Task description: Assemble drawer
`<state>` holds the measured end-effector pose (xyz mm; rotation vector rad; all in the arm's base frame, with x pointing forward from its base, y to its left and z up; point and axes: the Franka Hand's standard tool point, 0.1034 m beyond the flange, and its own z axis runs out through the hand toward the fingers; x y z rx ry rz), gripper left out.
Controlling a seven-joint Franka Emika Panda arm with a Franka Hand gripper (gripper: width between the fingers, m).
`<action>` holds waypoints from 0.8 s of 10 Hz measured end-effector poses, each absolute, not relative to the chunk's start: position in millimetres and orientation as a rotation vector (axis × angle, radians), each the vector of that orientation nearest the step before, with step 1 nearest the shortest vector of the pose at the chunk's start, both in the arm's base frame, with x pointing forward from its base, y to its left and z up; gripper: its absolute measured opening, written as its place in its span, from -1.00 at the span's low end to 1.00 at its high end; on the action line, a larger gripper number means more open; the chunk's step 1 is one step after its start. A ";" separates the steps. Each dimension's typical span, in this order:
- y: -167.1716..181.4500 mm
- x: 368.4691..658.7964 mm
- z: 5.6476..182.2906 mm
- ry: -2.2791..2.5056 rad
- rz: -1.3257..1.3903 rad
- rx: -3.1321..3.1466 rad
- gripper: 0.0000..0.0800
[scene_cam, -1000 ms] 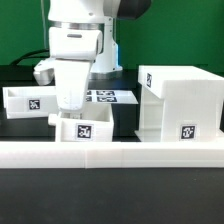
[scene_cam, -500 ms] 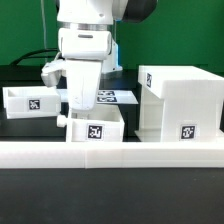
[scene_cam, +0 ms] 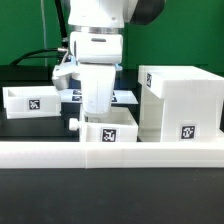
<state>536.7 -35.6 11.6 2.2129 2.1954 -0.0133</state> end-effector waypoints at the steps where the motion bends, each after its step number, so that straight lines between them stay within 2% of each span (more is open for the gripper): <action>1: -27.8 540.3 12.1 2.166 -0.012 2.240 -0.90; 8: -15.9 545.6 12.3 2.145 0.021 2.236 -0.90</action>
Offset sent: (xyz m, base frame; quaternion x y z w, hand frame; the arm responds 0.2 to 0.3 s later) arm 0.0000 0.0000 0.0000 0.0000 0.0000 0.0000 1.0000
